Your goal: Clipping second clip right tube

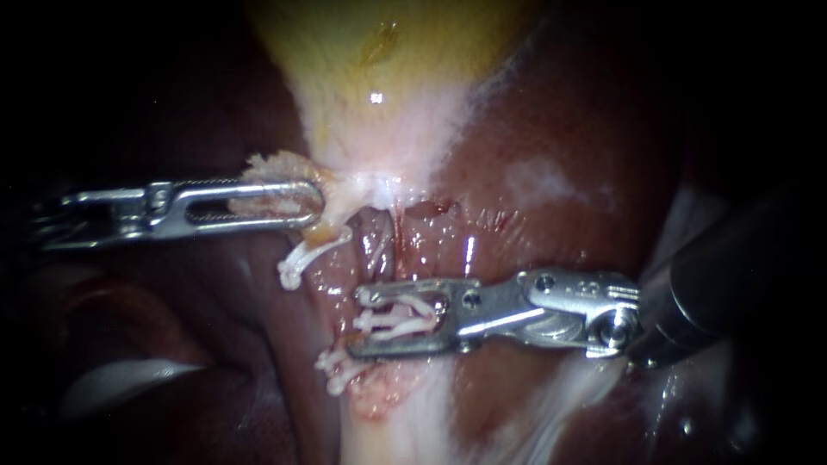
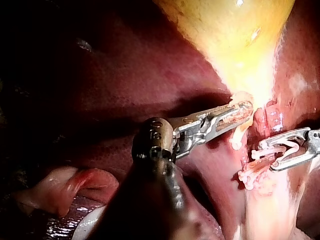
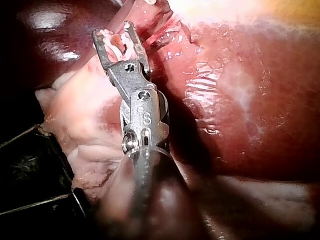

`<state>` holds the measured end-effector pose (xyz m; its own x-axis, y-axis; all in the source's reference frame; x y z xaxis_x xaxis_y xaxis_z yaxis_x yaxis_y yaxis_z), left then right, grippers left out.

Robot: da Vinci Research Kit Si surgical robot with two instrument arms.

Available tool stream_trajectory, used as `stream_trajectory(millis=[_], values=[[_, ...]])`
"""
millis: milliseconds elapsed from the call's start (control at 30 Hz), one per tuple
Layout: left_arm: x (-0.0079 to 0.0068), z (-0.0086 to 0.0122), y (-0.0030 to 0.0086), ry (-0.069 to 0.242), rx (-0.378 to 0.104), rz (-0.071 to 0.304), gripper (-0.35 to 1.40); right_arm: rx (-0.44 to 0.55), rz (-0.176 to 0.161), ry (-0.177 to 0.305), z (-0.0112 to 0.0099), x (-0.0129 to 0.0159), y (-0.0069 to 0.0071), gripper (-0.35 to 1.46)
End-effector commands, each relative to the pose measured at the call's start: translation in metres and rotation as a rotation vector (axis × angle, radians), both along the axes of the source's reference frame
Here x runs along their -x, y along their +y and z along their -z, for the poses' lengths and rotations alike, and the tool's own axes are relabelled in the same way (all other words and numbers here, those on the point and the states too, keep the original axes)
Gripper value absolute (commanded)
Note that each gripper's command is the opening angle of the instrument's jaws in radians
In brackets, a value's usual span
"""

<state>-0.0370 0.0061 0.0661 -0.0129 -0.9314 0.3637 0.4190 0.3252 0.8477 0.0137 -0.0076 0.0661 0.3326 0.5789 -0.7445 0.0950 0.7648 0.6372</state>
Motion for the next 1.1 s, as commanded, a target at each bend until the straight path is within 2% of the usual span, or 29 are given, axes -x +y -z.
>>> stream_trajectory(millis=[33,700,900,1100], values=[[0.0,0.0,0.0,-0.001,0.0,-0.001,-0.35,0.0,-0.001,-0.001,0.0,0.0,0.0,0.26],[0.0001,0.0,0.0,-0.001,0.0,0.0,-0.35,-0.004,0.003,0.002,0.0003,0.001,0.0004,0.27],[0.0001,0.0,0.0,-0.001,0.0,0.0,-0.35,-0.008,0.005,0.003,0.0006,0.0017,0.0009,0.41],[0.0001,0.0,0.0,-0.001,0.0,0.0,-0.35,-0.008,0.005,0.004,0.0006,0.0018,0.0008,0.48]])
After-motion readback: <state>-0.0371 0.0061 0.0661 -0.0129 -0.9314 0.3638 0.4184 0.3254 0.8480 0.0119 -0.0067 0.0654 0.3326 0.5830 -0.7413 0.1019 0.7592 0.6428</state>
